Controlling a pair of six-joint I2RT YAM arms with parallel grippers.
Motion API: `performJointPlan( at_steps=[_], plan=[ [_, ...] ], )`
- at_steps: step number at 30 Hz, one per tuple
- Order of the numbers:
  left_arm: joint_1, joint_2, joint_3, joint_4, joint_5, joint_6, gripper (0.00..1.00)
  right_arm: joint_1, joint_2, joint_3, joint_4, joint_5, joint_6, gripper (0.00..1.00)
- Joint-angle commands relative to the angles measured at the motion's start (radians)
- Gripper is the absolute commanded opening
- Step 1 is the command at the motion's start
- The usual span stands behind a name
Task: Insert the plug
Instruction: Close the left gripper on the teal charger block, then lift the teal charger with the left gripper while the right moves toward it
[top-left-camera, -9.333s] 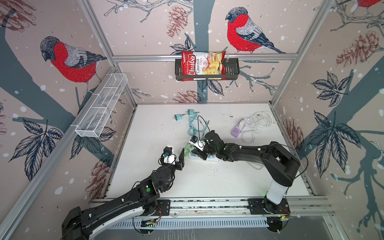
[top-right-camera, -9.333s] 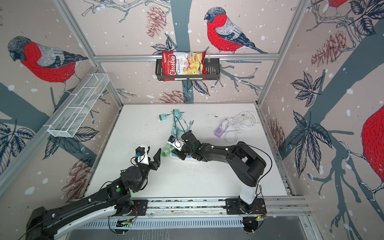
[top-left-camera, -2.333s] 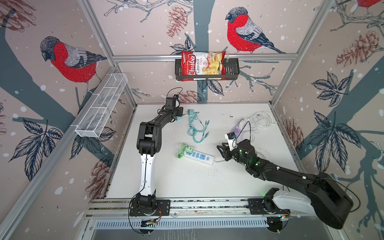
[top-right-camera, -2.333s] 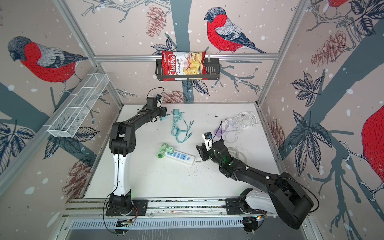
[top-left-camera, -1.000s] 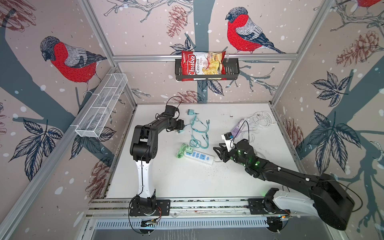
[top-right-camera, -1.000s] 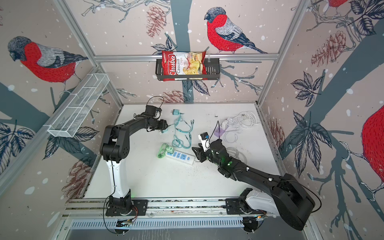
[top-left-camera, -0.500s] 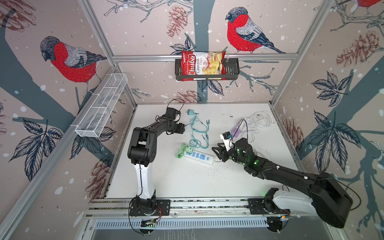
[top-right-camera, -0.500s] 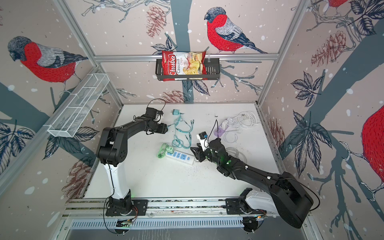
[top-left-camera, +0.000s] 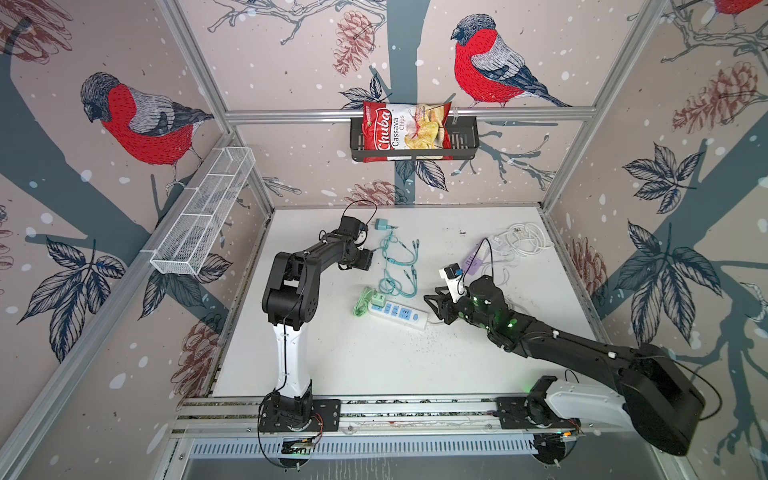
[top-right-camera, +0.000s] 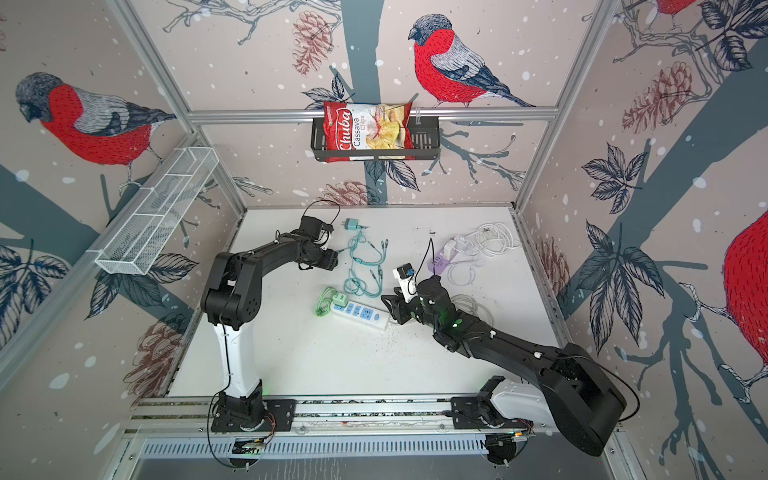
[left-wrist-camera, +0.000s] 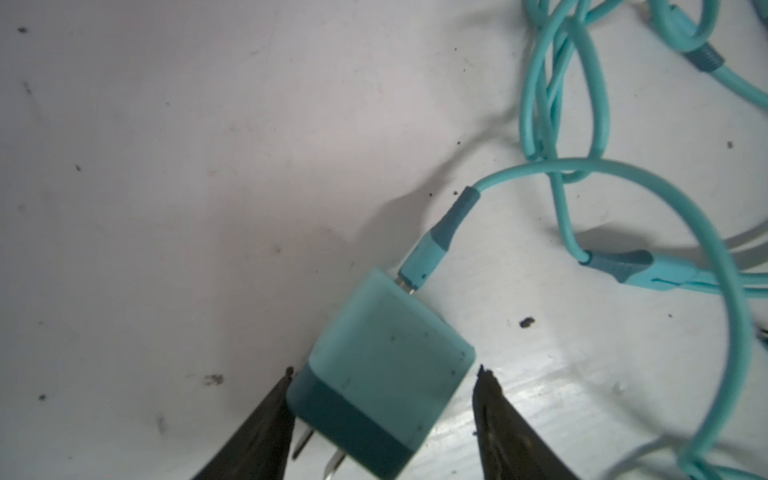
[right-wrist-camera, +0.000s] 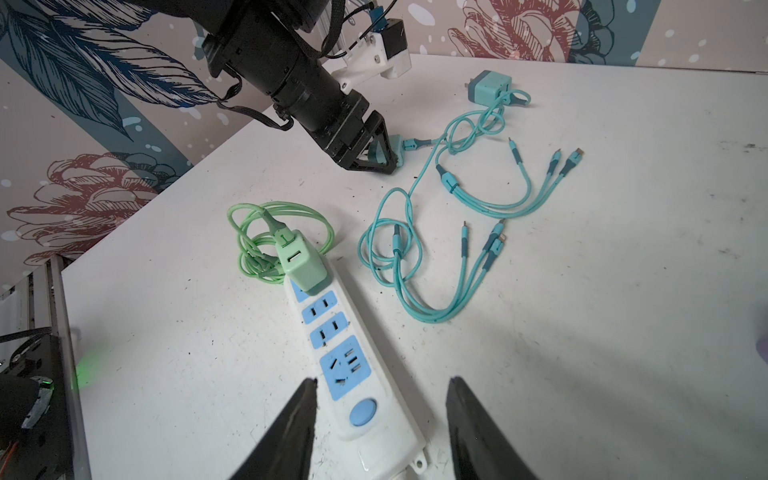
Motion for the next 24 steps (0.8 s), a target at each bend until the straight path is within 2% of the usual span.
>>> performJointPlan(
  at_steps=[1, 9, 14, 19, 24],
  plan=[
    [-0.008, 0.008, 0.016, -0.012, -0.035, 0.033, 0.67, -0.001, -0.003, 0.004, 0.005, 0.001, -0.019, 0.51],
    [-0.020, 0.055, 0.066, -0.039, -0.046, 0.093, 0.64, -0.004, -0.016, -0.004, 0.001, 0.001, -0.019, 0.51],
    [-0.026, 0.075, 0.080, -0.077, -0.052, 0.096, 0.55, -0.006, -0.018, -0.003, -0.001, 0.006, -0.017, 0.51],
    [-0.028, 0.047, 0.050, -0.053, -0.043, 0.089, 0.41, -0.019, -0.026, 0.000, -0.003, 0.008, 0.002, 0.51],
    [-0.037, 0.011, 0.039, -0.005, -0.046, 0.071, 0.33, -0.051, -0.064, 0.018, -0.050, 0.021, 0.053, 0.51]
  ],
)
